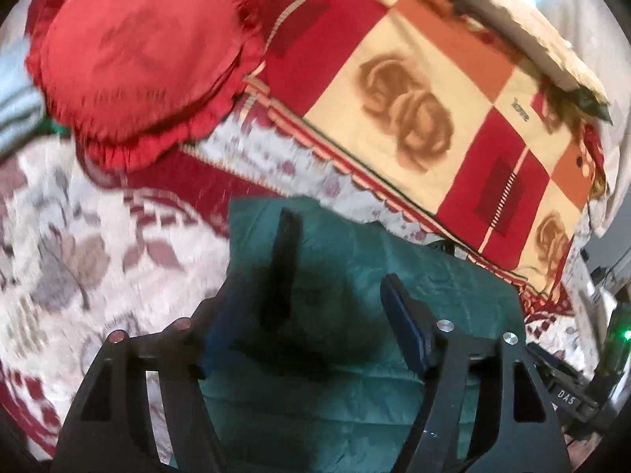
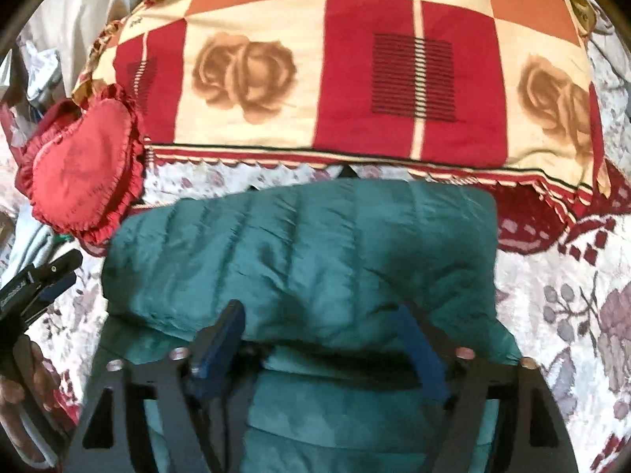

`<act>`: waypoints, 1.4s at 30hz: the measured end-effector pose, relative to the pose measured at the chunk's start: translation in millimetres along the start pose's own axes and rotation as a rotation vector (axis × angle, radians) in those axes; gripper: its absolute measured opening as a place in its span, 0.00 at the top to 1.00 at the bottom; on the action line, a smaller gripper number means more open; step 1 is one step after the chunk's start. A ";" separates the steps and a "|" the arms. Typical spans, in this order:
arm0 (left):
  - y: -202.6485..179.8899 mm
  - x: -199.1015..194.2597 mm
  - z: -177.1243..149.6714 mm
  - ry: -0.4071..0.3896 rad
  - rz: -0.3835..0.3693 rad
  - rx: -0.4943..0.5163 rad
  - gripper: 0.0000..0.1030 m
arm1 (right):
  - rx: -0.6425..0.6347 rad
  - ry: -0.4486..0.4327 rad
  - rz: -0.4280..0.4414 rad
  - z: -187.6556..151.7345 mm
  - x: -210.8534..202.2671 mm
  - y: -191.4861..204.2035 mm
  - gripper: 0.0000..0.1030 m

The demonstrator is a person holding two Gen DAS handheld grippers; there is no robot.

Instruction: Fold large clothes

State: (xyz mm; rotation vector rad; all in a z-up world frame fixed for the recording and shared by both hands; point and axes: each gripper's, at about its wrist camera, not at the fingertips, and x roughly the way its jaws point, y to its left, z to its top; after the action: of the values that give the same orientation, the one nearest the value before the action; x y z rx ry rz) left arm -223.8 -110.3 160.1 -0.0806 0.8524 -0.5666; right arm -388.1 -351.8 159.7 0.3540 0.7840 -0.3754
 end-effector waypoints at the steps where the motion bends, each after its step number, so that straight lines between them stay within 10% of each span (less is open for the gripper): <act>1: -4.9 1.6 0.6 -0.002 0.014 0.021 0.31 | -0.014 0.004 0.007 3.4 3.2 7.3 0.24; 10: -1.2 73.0 -9.5 0.088 0.210 0.092 0.31 | -0.123 0.008 -0.019 10.3 52.9 49.0 0.24; 23: 7.0 104.0 -20.1 0.102 0.268 0.125 0.22 | -0.155 0.035 -0.071 7.1 78.3 56.6 0.23; 30: 9.8 105.0 -20.2 0.106 0.262 0.118 0.21 | -0.092 -0.091 -0.158 20.2 13.4 2.7 0.23; 42: 9.0 105.5 -20.3 0.114 0.264 0.122 0.18 | 0.080 0.057 -0.226 2.6 58.5 -74.0 0.18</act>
State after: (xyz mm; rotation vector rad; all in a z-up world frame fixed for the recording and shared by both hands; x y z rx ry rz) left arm -179.7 -152.6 71.3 0.1752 0.9199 -0.3764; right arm -382.0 -429.2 106.0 0.3525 0.8690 -0.6123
